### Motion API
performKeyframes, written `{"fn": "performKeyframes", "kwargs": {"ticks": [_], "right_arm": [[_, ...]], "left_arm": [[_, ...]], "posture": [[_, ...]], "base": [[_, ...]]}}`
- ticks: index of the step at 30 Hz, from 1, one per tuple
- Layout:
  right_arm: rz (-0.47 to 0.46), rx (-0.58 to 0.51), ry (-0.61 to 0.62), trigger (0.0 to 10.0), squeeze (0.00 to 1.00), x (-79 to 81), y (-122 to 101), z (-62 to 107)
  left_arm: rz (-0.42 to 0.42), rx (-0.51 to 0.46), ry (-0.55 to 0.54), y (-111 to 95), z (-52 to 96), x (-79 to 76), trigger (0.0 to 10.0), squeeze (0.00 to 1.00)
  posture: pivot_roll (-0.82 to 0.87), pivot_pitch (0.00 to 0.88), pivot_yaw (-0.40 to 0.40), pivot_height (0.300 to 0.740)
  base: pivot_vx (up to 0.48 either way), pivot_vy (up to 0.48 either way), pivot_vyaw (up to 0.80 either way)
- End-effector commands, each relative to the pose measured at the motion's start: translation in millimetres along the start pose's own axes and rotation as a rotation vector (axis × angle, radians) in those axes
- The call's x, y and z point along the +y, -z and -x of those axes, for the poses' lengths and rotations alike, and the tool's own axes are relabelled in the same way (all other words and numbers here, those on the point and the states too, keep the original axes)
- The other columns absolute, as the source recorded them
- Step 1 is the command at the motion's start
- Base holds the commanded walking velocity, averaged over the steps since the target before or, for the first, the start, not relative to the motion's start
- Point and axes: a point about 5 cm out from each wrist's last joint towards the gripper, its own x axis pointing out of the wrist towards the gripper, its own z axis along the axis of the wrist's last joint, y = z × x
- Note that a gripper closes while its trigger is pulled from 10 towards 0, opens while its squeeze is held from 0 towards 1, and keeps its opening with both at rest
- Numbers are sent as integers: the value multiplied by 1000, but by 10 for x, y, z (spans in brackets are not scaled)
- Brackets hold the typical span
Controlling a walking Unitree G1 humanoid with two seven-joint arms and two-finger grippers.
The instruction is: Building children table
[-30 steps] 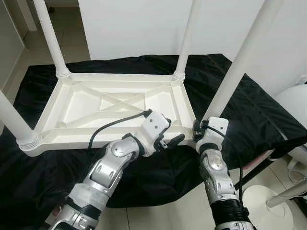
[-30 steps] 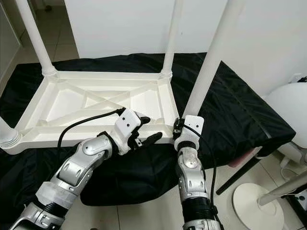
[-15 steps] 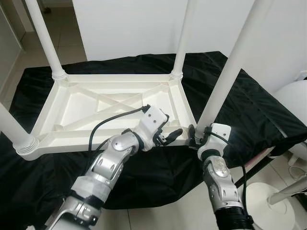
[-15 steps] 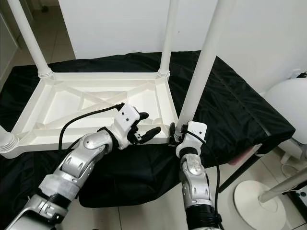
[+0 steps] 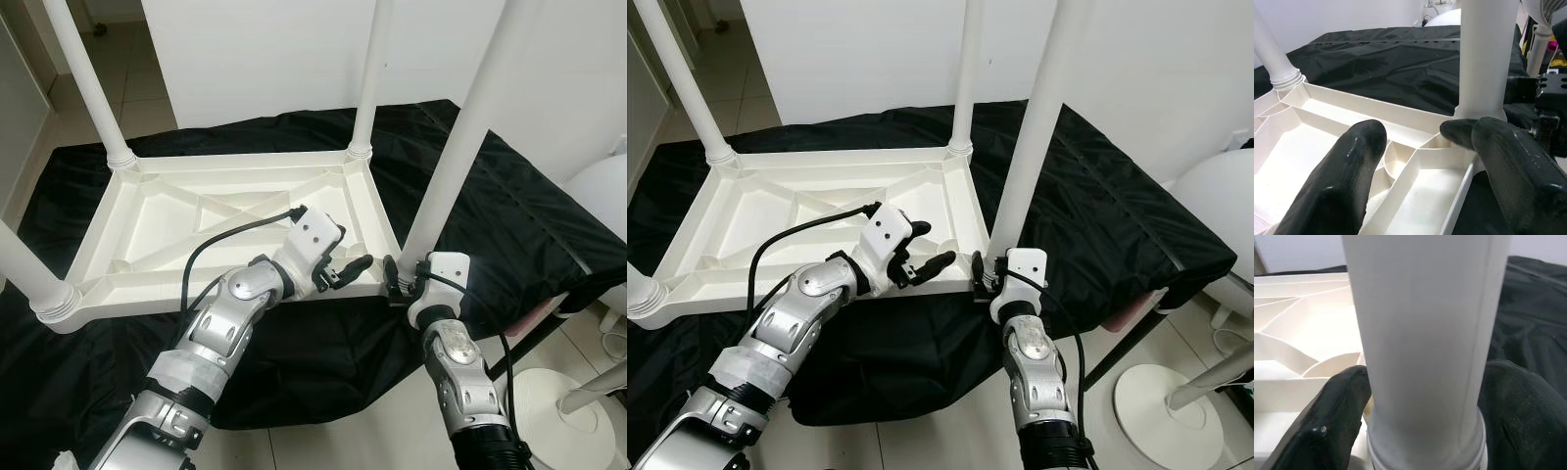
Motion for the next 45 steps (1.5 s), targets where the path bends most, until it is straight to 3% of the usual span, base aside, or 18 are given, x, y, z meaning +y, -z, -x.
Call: {"fn": "performKeyframes", "kwargs": {"ticks": [1,7,18,20,21,29,38,39,40,41,44,45], "right_arm": [[25,-35,-100,10000,0,15,-81,-54],[105,-61,-245,10000,0,40,-201,-107],[163,-71,-378,10000,0,-45,-309,-105],[164,-62,-395,9412,0,-84,-308,-111],[167,-43,-434,0,0,-113,-285,-100],[152,-7,-482,0,0,-132,-202,-13],[88,-5,-446,0,0,-184,-190,2],[65,-7,-419,863,0,-204,-200,-5],[65,-7,-419,863,0,-204,-200,-5],[48,-6,-384,10000,0,-222,-203,-15],[23,-16,-314,10000,0,-233,-224,-26],[8,-41,-218,10000,0,-239,-255,-32]], "left_arm": [[-27,-1,44,-50,-37,-56,10000,0],[-33,-3,98,-64,-40,-160,10000,0],[1,13,104,24,2,-268,10000,0],[2,11,97,17,2,-263,10000,0],[1,11,85,16,10,-238,10000,0],[-3,18,63,17,52,-202,10000,0],[-1,19,58,14,63,-201,10000,0],[-4,24,60,19,63,-198,10000,0],[-4,24,60,19,63,-198,10000,0],[-8,28,61,27,63,-194,10000,0],[-15,32,57,29,57,-178,10000,0],[-16,29,51,17,49,-158,10000,0]], "posture": [[-83,0,40,740],[-92,68,32,740],[-94,90,12,740],[-94,91,8,740],[-89,88,2,740],[-80,91,-4,740],[-78,90,-1,740],[-78,90,-1,740],[-78,90,-1,740],[-79,83,-3,740],[-79,82,-4,740],[-79,79,-9,740]], "base": [[0,0,0],[0,0,0],[0,0,0],[0,0,0],[0,0,0],[0,0,0],[0,0,0],[0,0,0],[0,0,0],[0,0,0],[0,0,0],[0,0,0]]}}
